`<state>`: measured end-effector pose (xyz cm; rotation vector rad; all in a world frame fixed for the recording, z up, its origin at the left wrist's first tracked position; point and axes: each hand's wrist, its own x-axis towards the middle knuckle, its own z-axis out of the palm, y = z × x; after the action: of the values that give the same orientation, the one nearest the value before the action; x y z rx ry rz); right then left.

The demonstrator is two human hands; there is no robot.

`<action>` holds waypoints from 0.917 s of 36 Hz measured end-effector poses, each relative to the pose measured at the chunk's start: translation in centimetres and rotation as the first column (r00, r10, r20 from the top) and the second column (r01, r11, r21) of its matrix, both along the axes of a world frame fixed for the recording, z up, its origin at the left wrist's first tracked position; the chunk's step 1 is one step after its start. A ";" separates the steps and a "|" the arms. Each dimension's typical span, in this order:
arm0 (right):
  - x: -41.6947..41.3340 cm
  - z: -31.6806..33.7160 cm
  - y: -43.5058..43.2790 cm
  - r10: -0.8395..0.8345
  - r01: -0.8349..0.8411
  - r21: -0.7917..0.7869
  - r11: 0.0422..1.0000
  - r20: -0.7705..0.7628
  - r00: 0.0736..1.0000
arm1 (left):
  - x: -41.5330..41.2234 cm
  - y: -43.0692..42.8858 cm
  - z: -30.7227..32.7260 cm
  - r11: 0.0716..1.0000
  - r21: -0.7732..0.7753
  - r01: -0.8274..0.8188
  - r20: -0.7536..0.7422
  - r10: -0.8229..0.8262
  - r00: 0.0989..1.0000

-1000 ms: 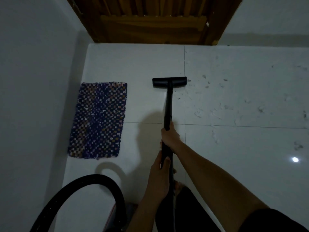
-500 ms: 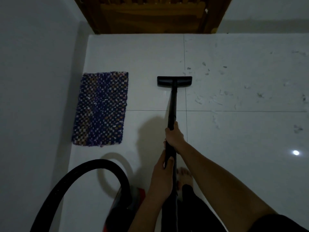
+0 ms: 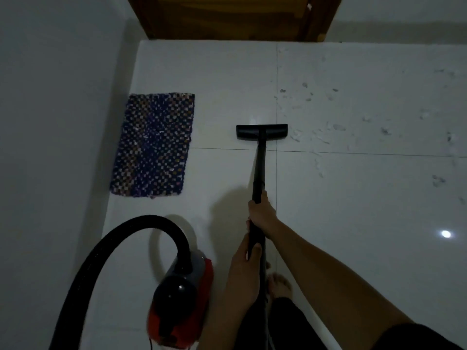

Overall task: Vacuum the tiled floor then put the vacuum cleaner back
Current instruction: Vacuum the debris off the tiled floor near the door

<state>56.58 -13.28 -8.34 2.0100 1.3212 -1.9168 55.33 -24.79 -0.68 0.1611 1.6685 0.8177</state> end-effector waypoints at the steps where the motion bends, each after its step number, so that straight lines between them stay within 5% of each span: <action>1: 0.4 0.1 -0.6 0.005 -0.005 0.001 1.000 0.003 1.000 | 0.5 -0.5 0.1 1.000 -0.002 -0.020 0.004 0.020 1.000; 8: 2.4 1.2 -5.3 0.020 -0.020 -0.009 1.000 -0.008 1.000 | 2.9 -4.7 1.5 0.997 -0.048 -0.054 0.008 0.054 0.998; 33: 14.2 1.3 -16.8 -0.281 0.284 -0.066 0.957 0.051 0.958 | 10.5 -15.5 3.0 0.954 0.050 0.297 0.092 -0.300 0.949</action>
<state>70.83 -30.05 -7.01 2.2928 0.9829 -1.9873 65.79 -40.30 2.36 0.3834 1.4913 0.6155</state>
